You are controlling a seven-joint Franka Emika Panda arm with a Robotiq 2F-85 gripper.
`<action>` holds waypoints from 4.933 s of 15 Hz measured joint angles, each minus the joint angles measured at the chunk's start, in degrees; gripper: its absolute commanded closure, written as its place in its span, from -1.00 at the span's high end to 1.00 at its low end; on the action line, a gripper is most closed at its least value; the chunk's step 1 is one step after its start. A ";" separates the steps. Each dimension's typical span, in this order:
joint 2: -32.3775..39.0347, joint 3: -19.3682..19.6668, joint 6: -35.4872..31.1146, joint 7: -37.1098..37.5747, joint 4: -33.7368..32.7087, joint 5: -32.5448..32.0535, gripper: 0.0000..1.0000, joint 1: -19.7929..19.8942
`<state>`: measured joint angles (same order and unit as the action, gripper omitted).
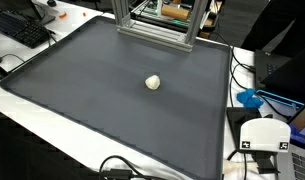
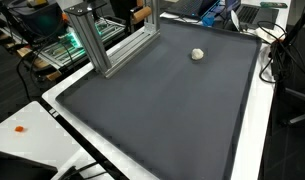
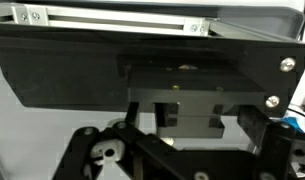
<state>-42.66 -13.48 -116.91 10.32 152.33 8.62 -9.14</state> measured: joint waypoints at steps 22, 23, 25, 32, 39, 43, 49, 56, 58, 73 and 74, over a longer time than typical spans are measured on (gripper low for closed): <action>0.85 0.05 -1.45 0.83 0.31 -0.45 -0.29 0.33; 0.85 0.05 -1.68 0.83 0.32 -0.60 -0.29 0.33; 0.86 0.05 -2.35 0.80 0.38 -0.99 -0.29 0.33; 0.85 0.07 -3.35 0.72 -1.45 -3.35 -0.29 0.33; 2.47 0.00 -6.87 -0.79 -4.82 -4.61 -0.29 0.24; 6.55 -0.36 -13.04 -1.37 -5.41 -4.86 -0.29 0.04; 14.90 -1.26 -23.34 -1.36 -6.54 -5.68 -0.29 -0.17; 20.06 -1.27 -25.73 -1.90 -9.12 -5.81 0.21 -0.66; 20.06 -1.26 -25.72 -1.95 -9.21 -5.81 0.21 -0.66; 32.33 -0.47 -30.30 -1.82 -16.27 -14.91 -0.29 2.76; 33.71 -0.27 -30.75 -1.79 -17.10 -15.84 -0.29 3.04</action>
<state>-8.95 -13.75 -147.65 8.53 135.24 -7.23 -6.10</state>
